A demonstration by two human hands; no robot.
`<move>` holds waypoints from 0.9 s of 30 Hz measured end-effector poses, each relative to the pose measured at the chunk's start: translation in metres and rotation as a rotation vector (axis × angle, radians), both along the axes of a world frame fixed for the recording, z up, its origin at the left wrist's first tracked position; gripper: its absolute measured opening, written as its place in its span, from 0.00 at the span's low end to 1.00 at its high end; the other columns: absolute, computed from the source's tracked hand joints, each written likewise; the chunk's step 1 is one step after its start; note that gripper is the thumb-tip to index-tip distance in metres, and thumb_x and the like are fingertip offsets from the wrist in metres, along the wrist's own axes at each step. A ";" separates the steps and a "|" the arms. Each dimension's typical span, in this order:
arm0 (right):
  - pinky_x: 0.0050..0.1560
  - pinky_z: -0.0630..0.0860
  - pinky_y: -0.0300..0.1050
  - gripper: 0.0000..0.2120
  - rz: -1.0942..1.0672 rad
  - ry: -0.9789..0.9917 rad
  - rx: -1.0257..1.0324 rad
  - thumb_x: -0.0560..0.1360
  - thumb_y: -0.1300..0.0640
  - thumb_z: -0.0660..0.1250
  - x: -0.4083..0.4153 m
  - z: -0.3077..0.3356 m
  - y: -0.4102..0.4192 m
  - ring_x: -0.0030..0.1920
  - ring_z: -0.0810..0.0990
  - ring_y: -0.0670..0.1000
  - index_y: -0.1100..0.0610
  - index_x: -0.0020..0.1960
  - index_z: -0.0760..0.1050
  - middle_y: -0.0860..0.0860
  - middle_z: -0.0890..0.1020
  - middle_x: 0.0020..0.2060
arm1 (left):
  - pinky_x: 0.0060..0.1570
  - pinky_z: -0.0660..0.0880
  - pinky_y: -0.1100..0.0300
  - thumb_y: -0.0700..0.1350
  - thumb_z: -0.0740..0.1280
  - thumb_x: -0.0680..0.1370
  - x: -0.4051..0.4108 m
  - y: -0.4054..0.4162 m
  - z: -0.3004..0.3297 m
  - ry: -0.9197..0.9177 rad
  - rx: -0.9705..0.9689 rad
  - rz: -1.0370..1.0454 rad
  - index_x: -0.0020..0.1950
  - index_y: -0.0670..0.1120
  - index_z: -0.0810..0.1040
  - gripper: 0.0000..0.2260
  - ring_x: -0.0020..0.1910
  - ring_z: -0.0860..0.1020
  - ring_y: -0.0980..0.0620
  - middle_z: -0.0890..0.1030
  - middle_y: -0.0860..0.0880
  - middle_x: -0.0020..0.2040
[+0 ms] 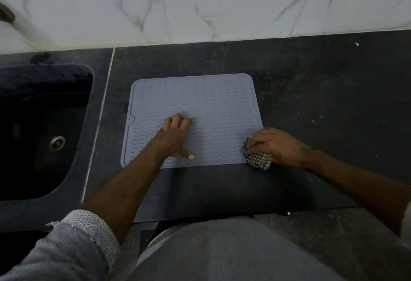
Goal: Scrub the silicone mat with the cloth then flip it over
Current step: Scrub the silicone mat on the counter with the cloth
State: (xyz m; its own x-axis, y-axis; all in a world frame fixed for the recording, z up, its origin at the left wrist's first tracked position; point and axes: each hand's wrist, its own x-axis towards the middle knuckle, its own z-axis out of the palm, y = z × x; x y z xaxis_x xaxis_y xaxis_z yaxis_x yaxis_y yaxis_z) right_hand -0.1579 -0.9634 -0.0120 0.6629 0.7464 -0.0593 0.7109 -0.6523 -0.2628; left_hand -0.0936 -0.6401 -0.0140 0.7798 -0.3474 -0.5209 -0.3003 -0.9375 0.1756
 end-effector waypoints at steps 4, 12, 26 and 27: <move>0.57 0.73 0.52 0.17 -0.045 0.024 0.017 0.69 0.59 0.73 0.005 -0.001 0.007 0.57 0.79 0.55 0.55 0.58 0.79 0.53 0.81 0.55 | 0.70 0.60 0.36 0.58 0.78 0.64 -0.001 -0.003 0.003 -0.003 0.015 0.001 0.78 0.49 0.48 0.53 0.75 0.47 0.39 0.45 0.44 0.77; 0.57 0.74 0.54 0.17 0.078 -0.058 0.091 0.69 0.61 0.71 0.008 -0.014 0.086 0.58 0.77 0.57 0.55 0.58 0.79 0.53 0.81 0.56 | 0.69 0.60 0.36 0.57 0.78 0.64 -0.001 -0.003 0.005 -0.003 0.028 0.011 0.77 0.49 0.48 0.53 0.75 0.46 0.40 0.44 0.44 0.77; 0.60 0.69 0.52 0.16 0.093 -0.061 0.113 0.71 0.59 0.71 0.007 -0.012 0.117 0.60 0.76 0.55 0.53 0.58 0.79 0.52 0.81 0.57 | 0.69 0.61 0.36 0.59 0.78 0.63 0.000 -0.001 -0.002 -0.031 0.020 0.009 0.77 0.50 0.48 0.53 0.75 0.47 0.40 0.45 0.46 0.76; 0.60 0.70 0.53 0.16 0.110 -0.070 0.107 0.70 0.60 0.71 0.007 -0.012 0.117 0.60 0.76 0.56 0.53 0.57 0.79 0.52 0.81 0.56 | 0.69 0.61 0.36 0.59 0.78 0.63 0.000 0.000 -0.003 -0.029 0.014 0.008 0.77 0.50 0.47 0.53 0.75 0.47 0.40 0.45 0.46 0.76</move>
